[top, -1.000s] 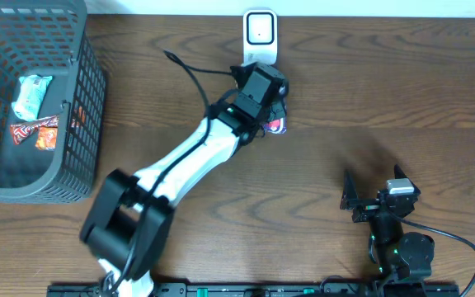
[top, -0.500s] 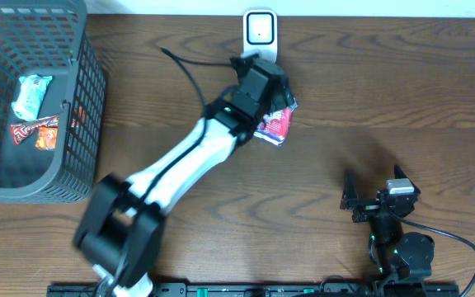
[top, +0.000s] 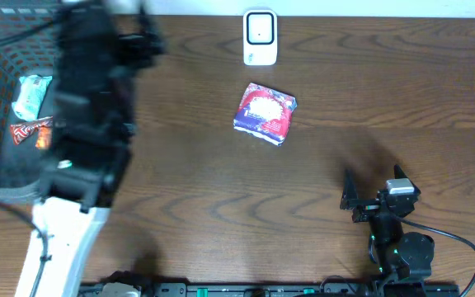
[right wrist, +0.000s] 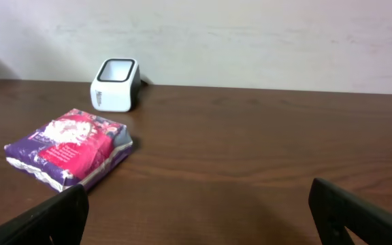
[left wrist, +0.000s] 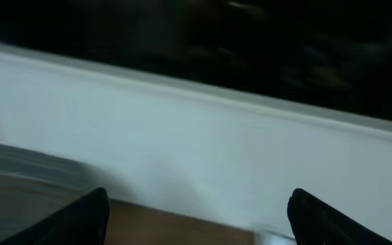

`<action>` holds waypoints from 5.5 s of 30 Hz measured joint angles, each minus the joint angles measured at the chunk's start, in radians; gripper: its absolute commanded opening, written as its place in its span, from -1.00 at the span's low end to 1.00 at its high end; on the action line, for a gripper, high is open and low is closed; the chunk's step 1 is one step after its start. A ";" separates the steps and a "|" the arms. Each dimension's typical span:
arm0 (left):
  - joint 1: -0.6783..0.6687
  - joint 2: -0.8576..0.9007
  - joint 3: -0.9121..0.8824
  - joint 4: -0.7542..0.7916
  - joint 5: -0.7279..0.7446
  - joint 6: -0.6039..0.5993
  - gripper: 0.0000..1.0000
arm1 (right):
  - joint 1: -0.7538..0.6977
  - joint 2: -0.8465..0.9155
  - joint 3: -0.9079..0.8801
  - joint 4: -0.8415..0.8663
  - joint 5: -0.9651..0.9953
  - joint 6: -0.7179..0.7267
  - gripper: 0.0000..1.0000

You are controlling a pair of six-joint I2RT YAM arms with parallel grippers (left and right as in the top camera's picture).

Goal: Scan the item barcode
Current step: 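Return the left gripper to the basket and grasp the orange tissue pack, then carry the orange pack to the scanner and drop it beside the purple pack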

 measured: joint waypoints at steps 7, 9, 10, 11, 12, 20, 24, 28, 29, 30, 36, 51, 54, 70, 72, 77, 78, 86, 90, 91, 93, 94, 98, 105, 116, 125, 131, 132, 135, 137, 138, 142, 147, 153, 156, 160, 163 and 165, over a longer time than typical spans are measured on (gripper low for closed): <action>0.401 -0.012 0.001 -0.177 -0.019 0.071 0.68 | 0.000 0.000 0.000 0.000 0.000 0.000 0.99; 0.483 0.009 0.002 -0.259 0.026 0.074 0.77 | 0.000 0.000 0.000 0.000 0.000 0.000 0.99; 0.521 0.026 0.004 -0.296 0.051 0.076 0.77 | 0.000 0.000 0.000 0.000 0.000 0.000 0.98; 0.554 0.048 0.011 -0.330 0.080 0.078 0.77 | 0.000 0.000 0.000 0.000 0.000 0.000 0.99; 0.581 0.075 0.023 -0.364 0.107 0.080 0.77 | 0.000 0.000 0.000 0.000 0.000 0.000 0.99; 0.659 0.292 0.225 -0.562 0.243 0.084 0.96 | 0.000 0.000 0.000 0.000 0.000 0.000 0.98; 0.660 0.381 0.252 -0.616 0.265 0.081 0.95 | 0.000 0.000 0.000 0.000 0.000 0.000 0.98; 0.661 0.516 0.252 -0.647 0.273 0.081 0.96 | 0.000 0.000 0.000 0.000 0.000 0.000 0.99; 0.661 0.541 0.252 -0.647 0.275 0.081 0.95 | 0.000 0.000 0.000 0.000 0.000 0.000 0.99; 0.661 0.571 0.252 -0.646 0.278 0.081 0.96 | 0.000 0.000 0.000 0.000 0.000 0.000 0.99; 0.662 0.636 0.252 -0.622 0.283 0.112 0.96 | 0.000 0.000 0.000 0.000 0.000 0.000 0.98; 0.688 0.814 0.252 -0.653 0.310 -0.157 0.96 | 0.000 0.000 0.000 0.000 0.000 0.000 0.98; 0.688 0.823 0.252 -0.657 0.344 -0.220 0.96 | 0.000 0.000 0.000 0.000 0.000 0.000 0.99; 0.692 0.885 0.199 -0.674 0.323 -0.413 -0.14 | 0.000 0.000 0.000 0.000 0.000 0.000 0.99; 0.696 0.885 0.196 -0.676 0.308 -0.401 -0.49 | 0.000 0.000 0.000 0.000 0.000 0.000 0.99; 0.699 0.879 0.196 -0.680 0.305 -0.378 -0.85 | 0.000 0.000 0.000 0.000 0.000 0.000 0.98; 0.699 0.877 0.196 -0.681 0.306 -0.377 -0.85 | 0.000 0.000 0.000 0.000 0.000 0.000 0.99; 0.698 0.740 0.196 -0.663 0.335 -0.376 -0.85 | 0.000 0.000 0.000 0.000 0.000 0.000 0.99; 0.698 0.530 0.198 -0.566 0.344 -0.376 -0.85 | 0.000 0.000 0.000 0.000 0.000 0.000 0.99; 0.698 0.476 0.203 -0.544 0.344 -0.377 -0.85 | 0.000 0.000 0.000 0.000 0.000 0.000 0.99; 0.698 0.373 0.211 -0.491 0.351 -0.385 -0.85 | 0.000 0.000 0.000 0.000 0.000 0.000 0.98; 0.698 0.318 0.214 -0.454 0.364 -0.393 -0.85 | 0.000 0.000 0.000 0.000 0.000 0.000 0.98; 0.694 0.156 0.223 -0.336 0.463 -0.436 -0.85 | 0.000 0.000 0.000 0.000 0.000 0.000 0.98; 0.539 0.034 0.228 -0.276 0.673 -0.457 -0.85 | 0.000 0.000 0.000 0.000 0.000 0.000 0.98; 0.134 0.227 0.227 -0.460 0.741 -0.154 -0.85 | 0.000 0.000 0.000 0.000 0.000 0.000 0.99; -0.019 0.547 0.225 -0.519 0.666 0.057 -0.85 | 0.000 0.000 0.000 0.000 0.000 0.000 0.98; -0.051 0.734 0.225 -0.520 0.583 0.092 -0.85 | 0.000 0.000 0.000 0.000 0.000 0.000 0.98; -0.056 0.760 0.225 -0.522 0.576 0.093 -0.85 | 0.000 0.000 0.000 0.000 0.000 0.000 0.98; -0.076 0.817 0.225 -0.531 0.566 0.096 -0.85 | 0.000 0.000 0.000 0.000 0.000 0.000 0.99; -0.097 0.848 0.225 -0.546 0.561 0.097 -0.85 | 0.000 0.000 0.000 0.000 0.000 0.000 0.99; -0.111 0.863 0.225 -0.554 0.558 0.097 -0.85 | 0.000 0.000 0.000 0.000 0.000 0.000 0.98; -0.159 0.891 0.224 -0.583 0.556 0.095 -0.85 | 0.000 0.000 0.000 0.000 0.000 0.000 0.98; -0.210 0.892 0.224 -0.601 0.608 0.088 -0.85 | 0.000 0.000 0.000 0.000 0.000 0.000 0.99; -0.245 0.892 0.224 -0.601 0.708 0.088 -0.85 | 0.000 0.000 0.000 0.000 0.000 0.000 0.99; -0.251 0.892 0.224 -0.591 0.701 0.088 -0.85 | 0.000 0.000 0.000 0.000 0.000 0.000 0.98; -0.248 0.892 0.224 -0.565 0.600 0.088 -0.85 | 0.000 0.000 0.000 0.000 0.000 0.000 0.98; -0.243 0.892 0.224 -0.552 0.484 0.084 -0.85 | 0.000 0.000 0.000 0.000 0.000 0.000 0.99; -0.238 0.892 0.224 -0.542 0.416 0.064 -0.82 | 0.000 0.000 0.000 0.000 0.000 0.000 0.99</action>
